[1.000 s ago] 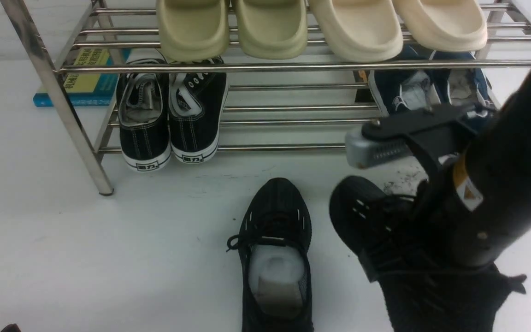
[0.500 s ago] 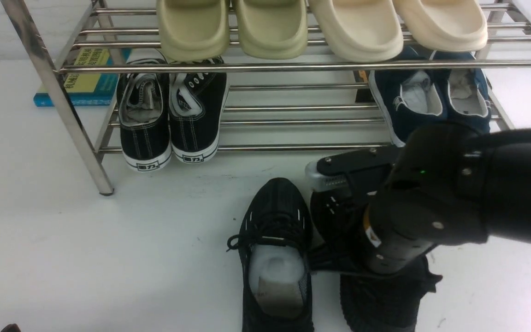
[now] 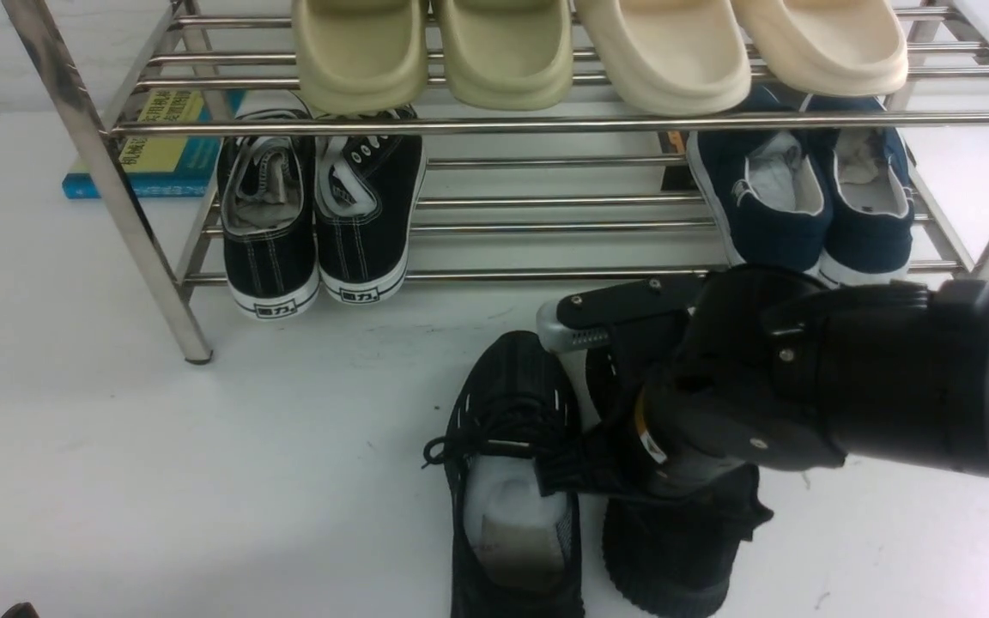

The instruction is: Take the shoes off the shelf with your hand on the white table.

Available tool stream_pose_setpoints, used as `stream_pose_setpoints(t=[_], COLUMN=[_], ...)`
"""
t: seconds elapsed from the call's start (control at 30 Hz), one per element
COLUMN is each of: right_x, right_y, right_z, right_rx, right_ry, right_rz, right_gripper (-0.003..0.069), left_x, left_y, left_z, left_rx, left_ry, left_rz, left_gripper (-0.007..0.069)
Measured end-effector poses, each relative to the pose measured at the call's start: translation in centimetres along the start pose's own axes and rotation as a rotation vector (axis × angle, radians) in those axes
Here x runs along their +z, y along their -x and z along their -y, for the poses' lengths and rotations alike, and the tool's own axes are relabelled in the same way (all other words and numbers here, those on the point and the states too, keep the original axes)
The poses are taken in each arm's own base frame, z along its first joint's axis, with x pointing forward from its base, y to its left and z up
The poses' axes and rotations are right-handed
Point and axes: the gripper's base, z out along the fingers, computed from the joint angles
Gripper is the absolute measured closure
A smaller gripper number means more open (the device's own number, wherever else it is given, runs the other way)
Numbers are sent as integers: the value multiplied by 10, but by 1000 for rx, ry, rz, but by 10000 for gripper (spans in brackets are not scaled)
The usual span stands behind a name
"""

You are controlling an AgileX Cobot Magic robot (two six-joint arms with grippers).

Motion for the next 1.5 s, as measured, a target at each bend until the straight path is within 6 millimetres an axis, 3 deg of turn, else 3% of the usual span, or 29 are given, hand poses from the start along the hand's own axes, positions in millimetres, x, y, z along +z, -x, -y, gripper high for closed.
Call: stream_pose_setpoints(t=[0.53,0.83,0.87,0.9,0.97,1.1,1.23,1.37,1.4,1.5], right_x=[0,-1,-1,-1,-2,-7,-31,-76,-78,-118], right_y=[-8,-2,-2,-2,-3,-3,4,15,15,20], right_z=[-5,-13,-13,-13,-13,-10,-10,-6,-5,2], right_rx=[33,61,62,62,61,60,36,-19,-23,-108], right_ry=[50,144,145,144,139,131,145,152,152,152], right_rz=[-86,-27,-27,-27,-32,-37,-22,7,8,26], right_gripper=[587,390,316,316,221,146,110,120,121,167], left_x=[0,0,0,0,0,0,0,0,0,0], left_y=[0,0,0,0,0,0,0,0,0,0], left_z=[0,0,0,0,0,0,0,0,0,0], left_rx=[0,0,0,0,0,0,0,0,0,0], left_ry=[0,0,0,0,0,0,0,0,0,0], left_rz=[0,0,0,0,0,0,0,0,0,0], left_gripper=[383,383,383,383,383,383,383,383,383,383])
